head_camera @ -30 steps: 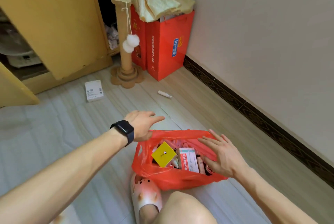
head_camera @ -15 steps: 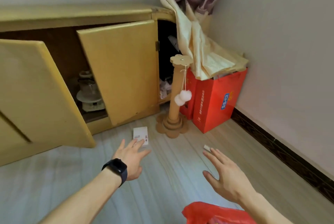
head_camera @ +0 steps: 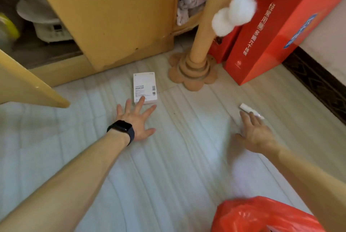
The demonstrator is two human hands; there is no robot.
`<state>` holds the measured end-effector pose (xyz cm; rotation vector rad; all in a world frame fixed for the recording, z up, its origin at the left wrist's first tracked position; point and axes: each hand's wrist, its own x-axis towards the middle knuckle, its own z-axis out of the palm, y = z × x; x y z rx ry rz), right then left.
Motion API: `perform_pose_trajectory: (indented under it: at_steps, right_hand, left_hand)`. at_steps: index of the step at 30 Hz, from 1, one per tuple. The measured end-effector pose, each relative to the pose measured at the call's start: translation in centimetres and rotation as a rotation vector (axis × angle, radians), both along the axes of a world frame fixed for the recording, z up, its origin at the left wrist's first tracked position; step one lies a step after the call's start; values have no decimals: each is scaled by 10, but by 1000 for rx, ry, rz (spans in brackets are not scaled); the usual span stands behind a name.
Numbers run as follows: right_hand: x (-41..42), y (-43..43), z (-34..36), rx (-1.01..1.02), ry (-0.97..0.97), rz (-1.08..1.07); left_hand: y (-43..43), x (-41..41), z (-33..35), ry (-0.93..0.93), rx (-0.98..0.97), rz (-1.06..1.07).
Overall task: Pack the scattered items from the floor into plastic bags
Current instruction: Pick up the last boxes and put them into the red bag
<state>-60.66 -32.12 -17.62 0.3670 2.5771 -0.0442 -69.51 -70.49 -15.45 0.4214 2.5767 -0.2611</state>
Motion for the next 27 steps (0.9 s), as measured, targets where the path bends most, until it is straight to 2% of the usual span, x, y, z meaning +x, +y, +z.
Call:
perform_pose_trajectory:
  at_steps: [3, 7, 10, 13, 15, 19, 21, 23, 24, 27]
  right_hand:
    - [-23, 16, -9, 11, 58, -94]
    - [-44, 29, -32, -17, 34, -224]
    - [-42, 4, -44, -22, 206, -231]
    - [-31, -50, -44, -42, 369, -45]
    - [-22, -87, -43, -85, 393, 116]
    - [-2, -154, -35, -139, 229, 236]
    - [6, -179, -24, -178, 60, 235]
    - [14, -190, -5, -264, -85, 249]
    - [20, -192, 6, -307, -107, 264]
    - [47, -183, 50, -348, -6, 292]
  left_hand:
    - [14, -38, -17, 26, 50, 39]
    - [21, -67, -35, 2, 101, 116]
    - [11, -62, -55, 8, 180, 175]
    - [1, -29, -68, 149, 301, 172]
    - [-6, 2, -71, 211, 360, 198]
    - [-21, 73, -72, 412, 460, 298]
    - [-30, 96, -70, 402, 424, 322]
    - [-38, 113, -53, 267, 286, 307]
    - [-41, 120, -43, 203, 201, 275]
    - [-44, 147, -12, 50, 20, 199]
